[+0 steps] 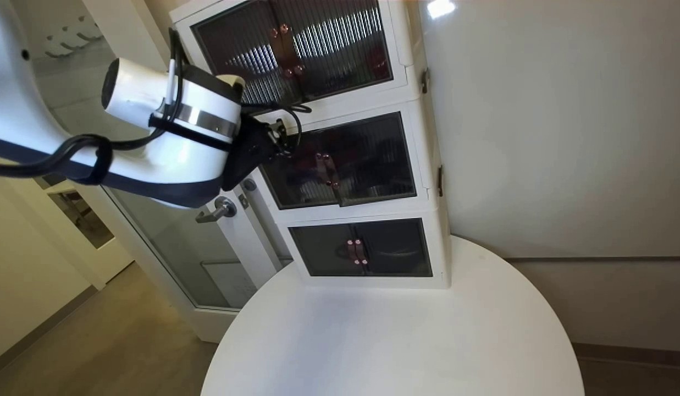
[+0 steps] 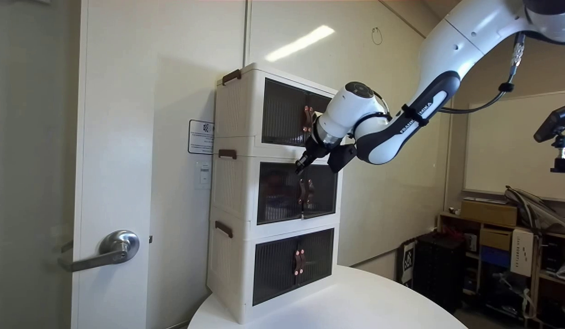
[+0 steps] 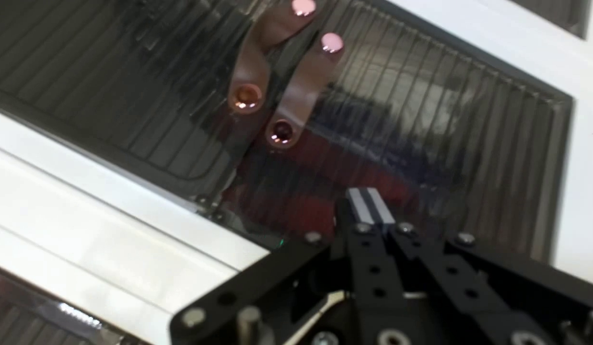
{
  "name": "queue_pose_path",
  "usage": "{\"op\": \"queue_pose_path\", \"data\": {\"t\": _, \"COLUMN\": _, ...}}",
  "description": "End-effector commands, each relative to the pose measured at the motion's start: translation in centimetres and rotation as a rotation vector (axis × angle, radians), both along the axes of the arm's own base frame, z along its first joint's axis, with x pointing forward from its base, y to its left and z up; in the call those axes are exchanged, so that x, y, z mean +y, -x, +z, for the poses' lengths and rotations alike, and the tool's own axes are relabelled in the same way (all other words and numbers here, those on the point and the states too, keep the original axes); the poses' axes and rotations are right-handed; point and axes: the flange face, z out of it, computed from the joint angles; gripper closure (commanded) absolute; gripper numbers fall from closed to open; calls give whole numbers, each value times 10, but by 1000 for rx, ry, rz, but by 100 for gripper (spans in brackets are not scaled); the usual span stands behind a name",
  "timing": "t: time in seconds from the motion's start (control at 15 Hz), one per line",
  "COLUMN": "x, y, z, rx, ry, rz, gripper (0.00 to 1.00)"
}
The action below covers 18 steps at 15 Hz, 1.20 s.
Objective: Close the open cabinet doors
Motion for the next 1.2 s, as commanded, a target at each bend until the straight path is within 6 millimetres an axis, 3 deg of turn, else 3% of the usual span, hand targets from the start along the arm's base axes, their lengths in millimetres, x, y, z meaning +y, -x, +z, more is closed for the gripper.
{"op": "queue_pose_path", "data": {"t": 0.0, "x": 12, "y": 37, "z": 2, "rx": 100, "ry": -6, "rz": -18, "gripper": 100}}
{"op": "queue_pose_path", "data": {"t": 0.2, "x": 1, "y": 42, "z": 14, "rx": 137, "ry": 7, "rz": -90, "gripper": 100}}
{"op": "queue_pose_path", "data": {"t": 0.6, "x": -56, "y": 39, "z": 46, "rx": 158, "ry": 70, "rz": -230, "gripper": 100}}
{"op": "queue_pose_path", "data": {"t": 0.8, "x": -72, "y": 36, "z": 49, "rx": 165, "ry": 85, "rz": -250, "gripper": 100}}
{"op": "queue_pose_path", "data": {"t": 1.13, "x": -82, "y": 29, "z": 38, "rx": 167, "ry": 83, "rz": -239, "gripper": 100}}
